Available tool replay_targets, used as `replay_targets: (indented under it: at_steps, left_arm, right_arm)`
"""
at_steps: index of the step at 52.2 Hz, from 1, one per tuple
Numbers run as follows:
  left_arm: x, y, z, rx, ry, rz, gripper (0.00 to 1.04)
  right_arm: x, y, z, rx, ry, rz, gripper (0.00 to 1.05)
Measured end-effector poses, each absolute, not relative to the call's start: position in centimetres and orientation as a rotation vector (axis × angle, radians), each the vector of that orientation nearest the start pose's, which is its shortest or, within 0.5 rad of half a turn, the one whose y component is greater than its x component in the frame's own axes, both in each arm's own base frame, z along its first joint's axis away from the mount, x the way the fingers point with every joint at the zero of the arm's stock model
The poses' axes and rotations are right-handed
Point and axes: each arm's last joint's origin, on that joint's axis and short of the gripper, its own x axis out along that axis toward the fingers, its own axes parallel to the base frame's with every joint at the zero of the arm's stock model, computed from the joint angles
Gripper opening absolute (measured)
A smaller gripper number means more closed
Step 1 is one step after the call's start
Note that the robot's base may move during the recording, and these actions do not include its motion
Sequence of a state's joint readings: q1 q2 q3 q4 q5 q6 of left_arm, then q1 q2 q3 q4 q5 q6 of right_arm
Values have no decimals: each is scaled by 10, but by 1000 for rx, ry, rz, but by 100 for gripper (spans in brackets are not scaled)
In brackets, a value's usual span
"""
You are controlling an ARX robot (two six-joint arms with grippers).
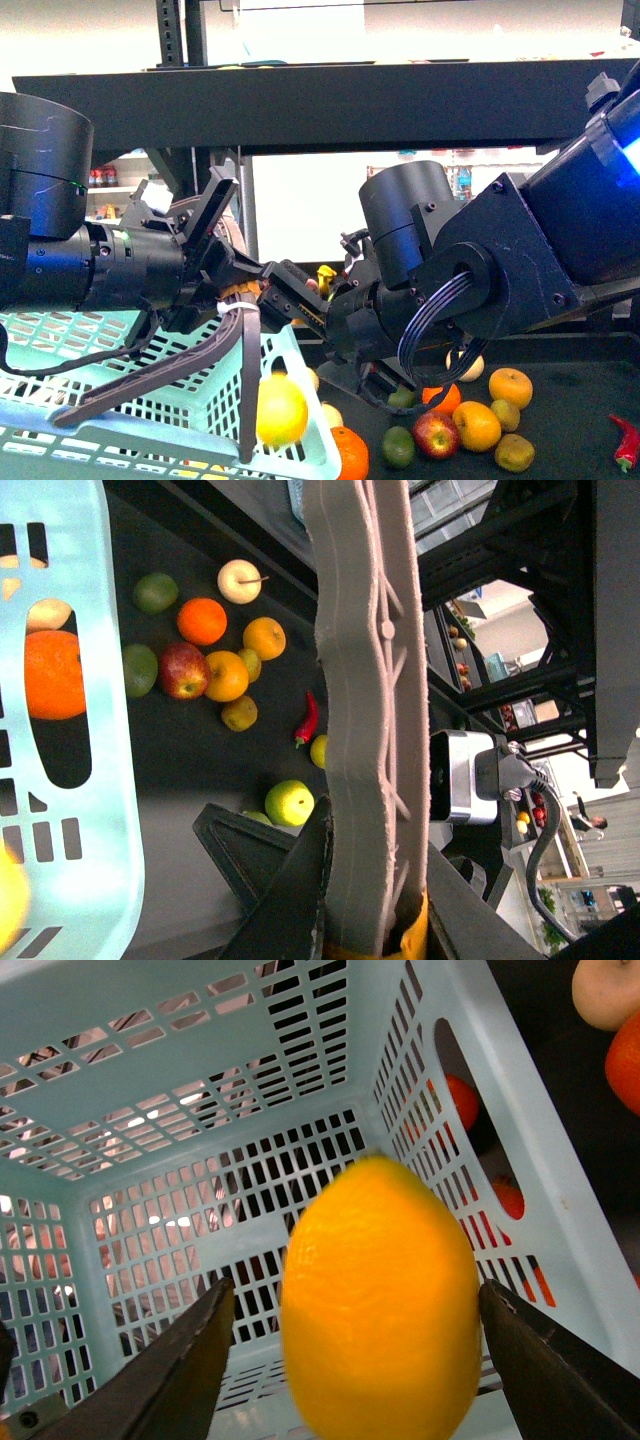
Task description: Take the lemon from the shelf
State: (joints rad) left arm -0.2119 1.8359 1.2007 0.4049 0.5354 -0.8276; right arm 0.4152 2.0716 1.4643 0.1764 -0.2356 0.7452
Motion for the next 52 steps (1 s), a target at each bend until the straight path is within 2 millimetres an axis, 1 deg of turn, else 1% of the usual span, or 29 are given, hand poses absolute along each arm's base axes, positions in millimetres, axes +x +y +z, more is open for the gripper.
replay_targets:
  at_steps: [3, 16, 26, 31, 34, 37, 40, 41, 44, 45, 48, 49, 52]
  left_arm:
    - [400, -101, 240, -823, 528, -605, 11]
    - [400, -101, 240, -823, 528, -606, 11]
    - [399, -103, 240, -828, 534, -612, 11]
    - [399, -105, 240, -826, 537, -620, 11]
    - [399, -106, 240, -826, 538, -621, 11]
    - [399, -106, 240, -827, 539, -623, 11]
    - [398, -106, 240, -826, 541, -625, 11]
    - [398, -106, 240, -826, 540, -625, 11]
    - [398, -106, 240, -826, 540, -624, 11]
    - [398, -106, 240, -826, 540, -624, 11]
    - [398, -106, 240, -826, 540, -624, 11]
    - [398, -106, 240, -826, 540, -624, 11]
    - [398, -106, 240, -826, 540, -624, 11]
  right_arm:
    - [427, 195, 204, 667, 652, 448, 97]
    - [427, 193, 204, 668, 649, 448, 97]
    - [428, 185, 205, 653, 638, 441, 97]
    - [426, 170, 213, 617, 591, 409, 97]
    - [425, 157, 220, 591, 544, 377, 97]
    - [422, 141, 228, 571, 496, 342, 97]
    - [418, 118, 236, 548, 443, 293, 97]
    - [417, 114, 237, 542, 432, 279, 97]
    - [411, 91, 242, 504, 380, 214, 97]
    - [409, 87, 243, 502, 373, 205, 97]
    - [399, 67, 245, 452, 322, 139, 97]
    - [397, 65, 245, 443, 315, 131, 97]
    - [382, 51, 246, 392, 275, 93, 97]
